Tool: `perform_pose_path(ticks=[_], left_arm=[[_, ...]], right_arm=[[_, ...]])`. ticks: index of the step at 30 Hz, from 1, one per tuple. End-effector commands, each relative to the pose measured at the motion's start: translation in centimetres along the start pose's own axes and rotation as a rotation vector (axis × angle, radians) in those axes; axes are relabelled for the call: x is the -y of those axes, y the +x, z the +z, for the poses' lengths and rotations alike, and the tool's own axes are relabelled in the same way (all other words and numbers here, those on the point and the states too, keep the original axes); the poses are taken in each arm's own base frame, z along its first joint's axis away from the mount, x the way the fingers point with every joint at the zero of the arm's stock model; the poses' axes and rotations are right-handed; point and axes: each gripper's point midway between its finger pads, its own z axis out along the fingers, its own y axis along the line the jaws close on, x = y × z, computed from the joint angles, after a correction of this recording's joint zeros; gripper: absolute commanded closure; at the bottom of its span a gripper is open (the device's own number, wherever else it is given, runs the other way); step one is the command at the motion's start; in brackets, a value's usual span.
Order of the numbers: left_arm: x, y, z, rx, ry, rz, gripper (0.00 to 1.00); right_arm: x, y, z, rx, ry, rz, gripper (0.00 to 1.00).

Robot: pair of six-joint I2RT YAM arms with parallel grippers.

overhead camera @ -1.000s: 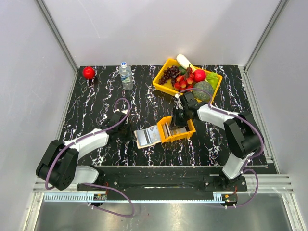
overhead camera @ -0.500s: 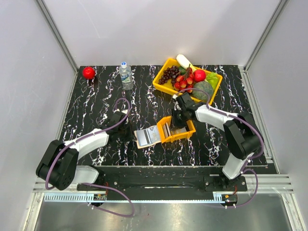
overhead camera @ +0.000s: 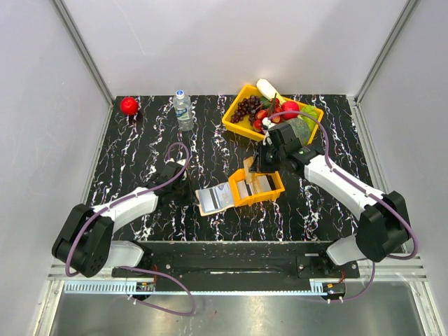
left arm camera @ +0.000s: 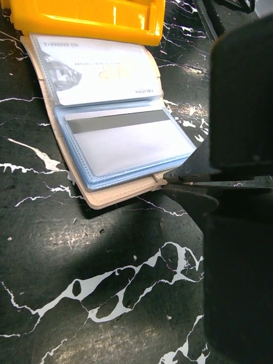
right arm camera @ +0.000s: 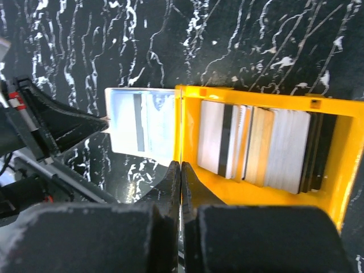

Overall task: Put the credit cards into the card holder
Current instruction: Pick up the credit card from the storage box.

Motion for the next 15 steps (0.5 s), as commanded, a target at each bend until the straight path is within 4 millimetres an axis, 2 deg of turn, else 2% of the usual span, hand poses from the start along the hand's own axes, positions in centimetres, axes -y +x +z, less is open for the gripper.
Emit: perform_pose_path(ticks=[1, 4, 9, 15], left_arm=[[2.9, -2.2, -1.1, 0.067, 0.111, 0.020, 1.00], [3.0, -1.9, -1.3, 0.068, 0.128, 0.016, 1.00], [3.4, -2.2, -1.9, 0.097, 0.149, 0.016, 1.00], [4.6, -2.5, -2.5, 0.104, 0.207, 0.031, 1.00]], right_arm=[[-3.5, -0.4, -0.2, -0.010, -0.164, 0.038, 1.00], [-4.0, 0.5, 0.8, -0.036, -0.167, 0.040, 1.00], [-5.9, 2.9, 2.5, -0.098, -0.165, -0.016, 1.00], [-7.2, 4.3, 4.8, -0.130, -0.145, -0.036, 1.00]])
